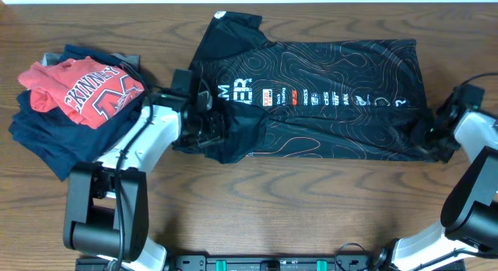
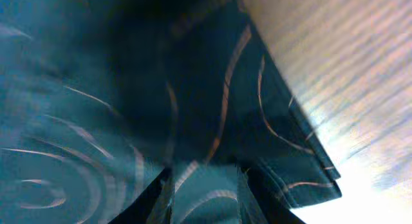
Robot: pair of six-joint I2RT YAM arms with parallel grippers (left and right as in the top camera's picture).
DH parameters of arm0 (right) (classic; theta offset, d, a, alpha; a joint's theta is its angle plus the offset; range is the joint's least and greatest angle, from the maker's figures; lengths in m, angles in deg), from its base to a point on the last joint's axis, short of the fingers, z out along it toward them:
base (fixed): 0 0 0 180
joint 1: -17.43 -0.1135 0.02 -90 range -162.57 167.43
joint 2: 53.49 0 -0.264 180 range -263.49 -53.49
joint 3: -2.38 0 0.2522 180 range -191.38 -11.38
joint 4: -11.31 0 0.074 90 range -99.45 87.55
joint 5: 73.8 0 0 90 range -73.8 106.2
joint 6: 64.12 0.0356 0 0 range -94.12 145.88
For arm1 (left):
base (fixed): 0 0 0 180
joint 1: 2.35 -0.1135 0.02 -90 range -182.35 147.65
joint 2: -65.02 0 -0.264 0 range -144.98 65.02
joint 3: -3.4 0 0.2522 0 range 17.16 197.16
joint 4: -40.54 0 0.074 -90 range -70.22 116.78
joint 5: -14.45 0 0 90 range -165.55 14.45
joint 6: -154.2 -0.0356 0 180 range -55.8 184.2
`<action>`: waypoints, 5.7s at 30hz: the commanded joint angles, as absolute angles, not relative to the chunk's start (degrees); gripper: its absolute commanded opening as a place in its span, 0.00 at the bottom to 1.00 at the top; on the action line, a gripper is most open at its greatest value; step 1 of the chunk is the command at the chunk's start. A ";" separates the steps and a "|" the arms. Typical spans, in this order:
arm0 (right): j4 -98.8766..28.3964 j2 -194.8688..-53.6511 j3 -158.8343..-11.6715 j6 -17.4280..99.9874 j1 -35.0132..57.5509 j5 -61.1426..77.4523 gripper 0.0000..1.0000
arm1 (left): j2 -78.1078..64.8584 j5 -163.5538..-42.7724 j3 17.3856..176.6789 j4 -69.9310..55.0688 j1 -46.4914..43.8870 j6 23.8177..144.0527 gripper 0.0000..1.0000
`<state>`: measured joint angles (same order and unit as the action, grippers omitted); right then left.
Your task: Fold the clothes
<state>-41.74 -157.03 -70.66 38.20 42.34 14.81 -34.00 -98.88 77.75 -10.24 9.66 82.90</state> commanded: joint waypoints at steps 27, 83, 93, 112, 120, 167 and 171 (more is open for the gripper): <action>-38.84 -155.83 -65.09 37.63 42.21 17.70 0.24 | -34.98 -92.41 72.05 -5.76 10.84 81.17 0.45; -39.05 -150.15 -62.88 44.71 48.24 22.29 0.45 | -36.75 -80.67 75.70 -8.97 2.71 88.73 0.71; -35.49 -150.15 -60.65 44.73 48.37 20.71 0.04 | -39.62 -82.16 75.70 -7.22 2.71 88.69 0.28; -43.47 -146.78 -60.83 48.82 54.73 22.96 0.02 | -39.22 -82.33 75.70 -32.60 2.86 86.77 0.06; -37.17 -144.71 -60.81 42.94 52.68 9.08 0.49 | -39.22 -82.36 75.70 -30.33 2.86 86.83 0.06; -43.45 -134.72 -60.87 51.29 55.47 18.90 0.35 | -29.65 -80.17 83.24 -40.62 2.84 83.31 0.57; -42.29 -129.12 -60.87 46.83 54.82 12.76 0.46 | -29.28 -80.24 88.90 -38.11 2.86 83.31 0.59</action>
